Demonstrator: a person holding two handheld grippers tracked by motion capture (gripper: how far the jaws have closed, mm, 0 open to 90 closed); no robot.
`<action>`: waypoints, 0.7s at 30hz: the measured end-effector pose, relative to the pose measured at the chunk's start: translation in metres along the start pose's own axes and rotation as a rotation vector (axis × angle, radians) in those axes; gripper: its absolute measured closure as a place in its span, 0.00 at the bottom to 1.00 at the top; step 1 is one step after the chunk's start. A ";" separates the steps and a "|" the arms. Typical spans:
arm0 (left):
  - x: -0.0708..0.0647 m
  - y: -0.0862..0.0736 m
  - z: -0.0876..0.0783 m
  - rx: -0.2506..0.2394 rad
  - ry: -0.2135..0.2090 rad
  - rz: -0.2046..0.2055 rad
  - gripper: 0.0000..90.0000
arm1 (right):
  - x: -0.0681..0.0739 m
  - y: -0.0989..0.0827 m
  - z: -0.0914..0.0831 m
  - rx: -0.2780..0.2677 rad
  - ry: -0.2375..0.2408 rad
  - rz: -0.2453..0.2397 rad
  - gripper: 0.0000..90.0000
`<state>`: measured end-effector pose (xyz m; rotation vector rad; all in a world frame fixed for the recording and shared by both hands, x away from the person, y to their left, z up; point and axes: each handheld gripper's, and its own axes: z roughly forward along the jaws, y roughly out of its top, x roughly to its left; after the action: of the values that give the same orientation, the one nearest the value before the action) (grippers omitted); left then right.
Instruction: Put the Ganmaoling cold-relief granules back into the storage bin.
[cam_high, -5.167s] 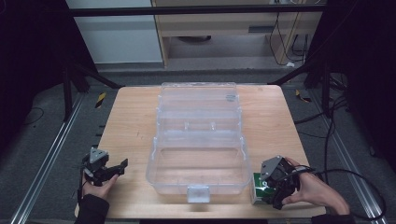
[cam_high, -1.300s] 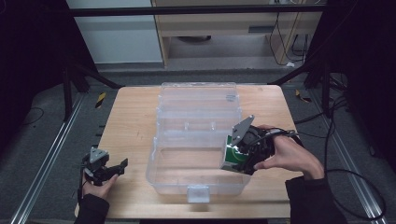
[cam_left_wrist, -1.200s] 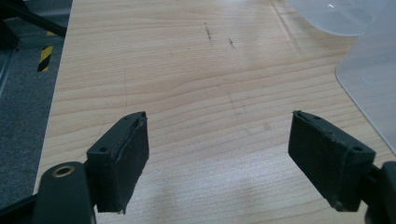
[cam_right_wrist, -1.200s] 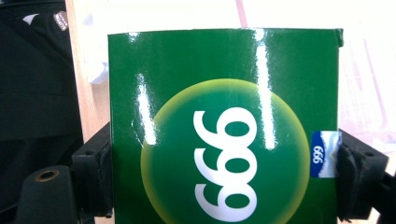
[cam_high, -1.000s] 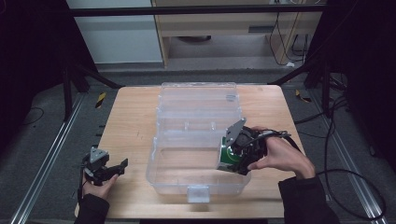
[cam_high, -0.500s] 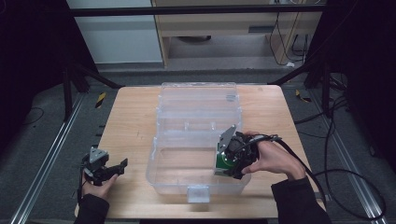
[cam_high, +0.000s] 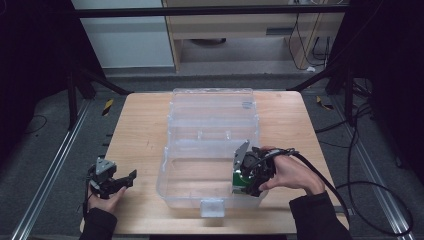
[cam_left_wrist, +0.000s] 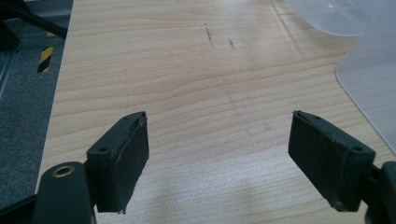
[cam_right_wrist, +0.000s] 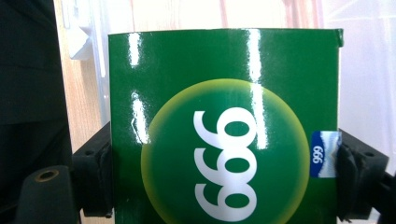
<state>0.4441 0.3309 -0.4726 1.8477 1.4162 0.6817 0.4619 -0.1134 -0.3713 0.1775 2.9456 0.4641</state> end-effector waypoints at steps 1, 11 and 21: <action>0.000 0.000 0.000 0.000 0.000 0.000 0.22 | 0.000 0.000 0.001 0.002 0.000 -0.002 0.17; 0.000 0.000 0.000 0.000 0.000 0.000 0.22 | -0.002 -0.008 0.016 0.006 0.018 0.024 0.17; 0.000 0.000 0.000 0.001 -0.001 0.000 0.22 | -0.003 -0.013 0.028 0.004 0.025 0.020 0.16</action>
<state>0.4445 0.3308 -0.4728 1.8489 1.4161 0.6795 0.4683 -0.1174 -0.4013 0.2027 2.9724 0.4665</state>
